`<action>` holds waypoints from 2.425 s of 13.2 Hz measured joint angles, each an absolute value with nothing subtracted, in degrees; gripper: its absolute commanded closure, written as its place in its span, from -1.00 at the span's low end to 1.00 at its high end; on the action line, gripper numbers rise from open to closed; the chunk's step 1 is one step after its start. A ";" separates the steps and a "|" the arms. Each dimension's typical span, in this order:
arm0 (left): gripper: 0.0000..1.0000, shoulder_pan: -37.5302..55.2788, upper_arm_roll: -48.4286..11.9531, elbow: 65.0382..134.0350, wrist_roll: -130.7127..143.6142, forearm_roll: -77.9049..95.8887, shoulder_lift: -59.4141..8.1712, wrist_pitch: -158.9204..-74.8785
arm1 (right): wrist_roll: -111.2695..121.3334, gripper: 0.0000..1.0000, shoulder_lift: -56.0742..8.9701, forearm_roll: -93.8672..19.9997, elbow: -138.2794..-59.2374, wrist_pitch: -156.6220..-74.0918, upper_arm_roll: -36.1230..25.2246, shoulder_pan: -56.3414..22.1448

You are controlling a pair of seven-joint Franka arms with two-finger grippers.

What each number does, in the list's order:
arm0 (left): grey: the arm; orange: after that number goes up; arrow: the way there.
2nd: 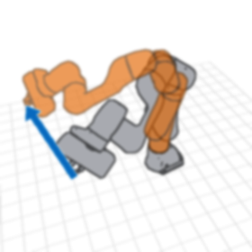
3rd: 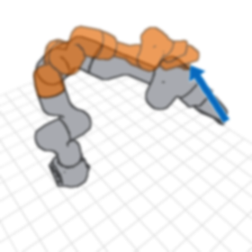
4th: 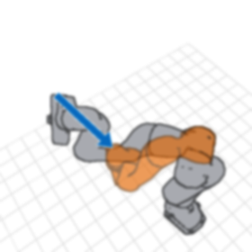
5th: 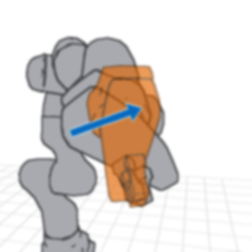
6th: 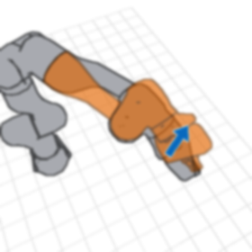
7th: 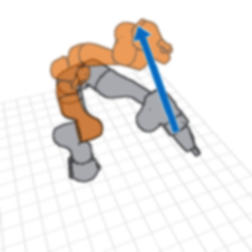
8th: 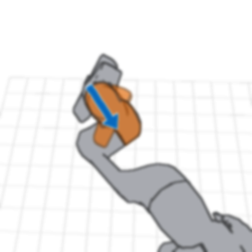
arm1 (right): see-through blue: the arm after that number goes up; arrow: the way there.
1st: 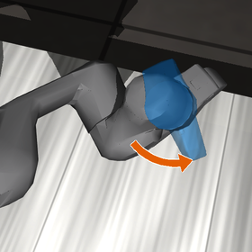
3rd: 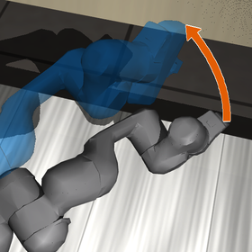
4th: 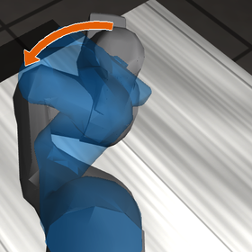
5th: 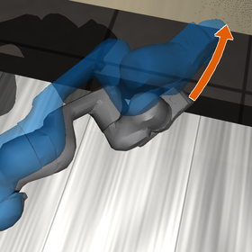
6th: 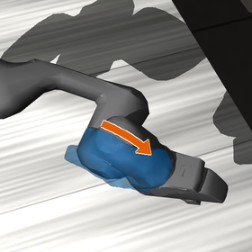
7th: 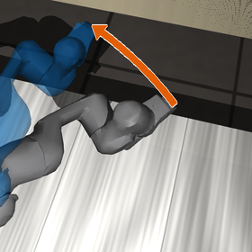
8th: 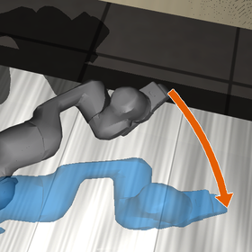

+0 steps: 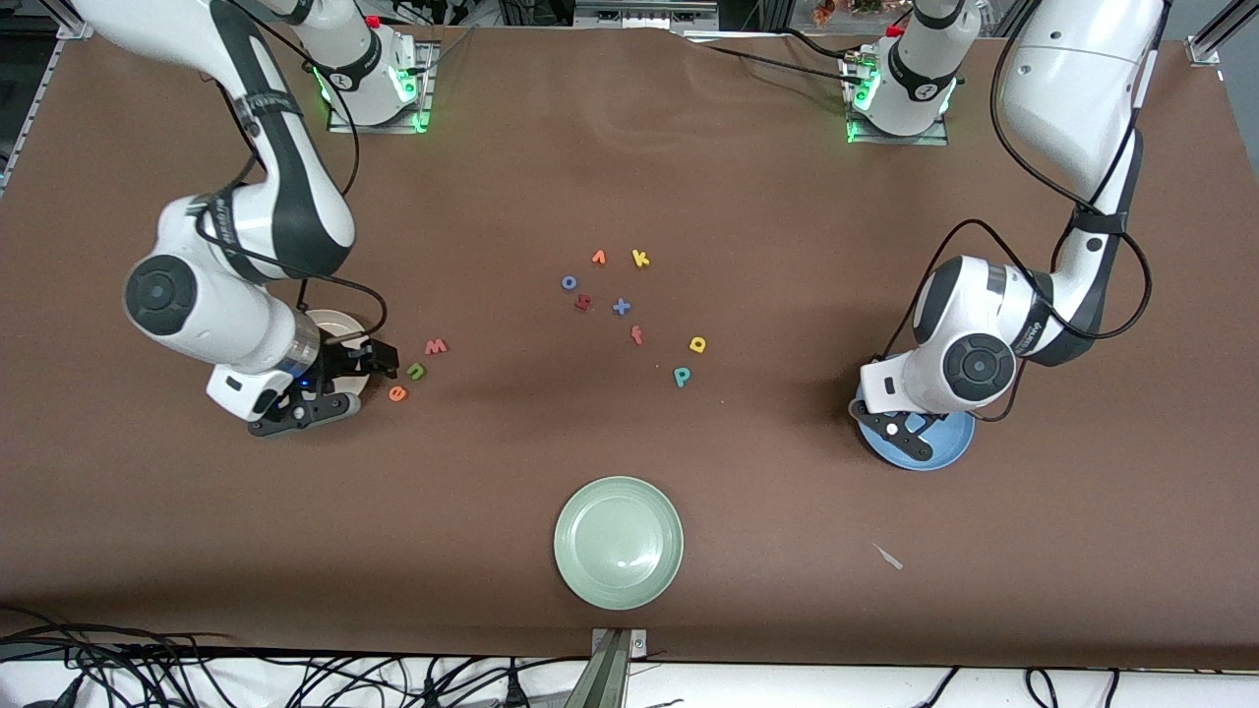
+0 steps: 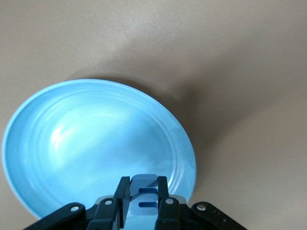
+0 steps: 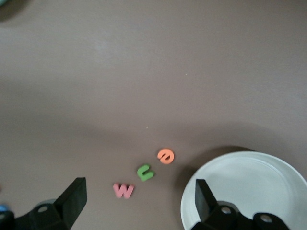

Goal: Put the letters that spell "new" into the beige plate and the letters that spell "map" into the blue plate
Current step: 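Drop the blue E onto the blue plate with the left gripper, then grasp the yellow a with the left gripper while the right gripper lowers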

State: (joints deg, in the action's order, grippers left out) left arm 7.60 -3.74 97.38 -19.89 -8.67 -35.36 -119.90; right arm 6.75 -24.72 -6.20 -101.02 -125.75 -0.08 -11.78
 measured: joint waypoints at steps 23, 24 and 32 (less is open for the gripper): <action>-0.31 19.89 -19.30 93.20 22.55 -11.56 -44.51 -129.65 | 8.51 -0.66 -37.50 -6.83 -105.98 -142.81 -0.25 -11.19; -0.17 19.89 -19.31 93.11 22.55 -11.58 -44.51 -129.65 | 8.51 -0.66 -37.14 -6.86 -106.51 -142.77 -0.25 -11.18; 0.94 21.50 -19.34 93.30 22.63 -11.73 -44.70 -129.00 | 8.51 -0.48 -34.09 -6.88 -108.57 -138.36 -0.28 -11.16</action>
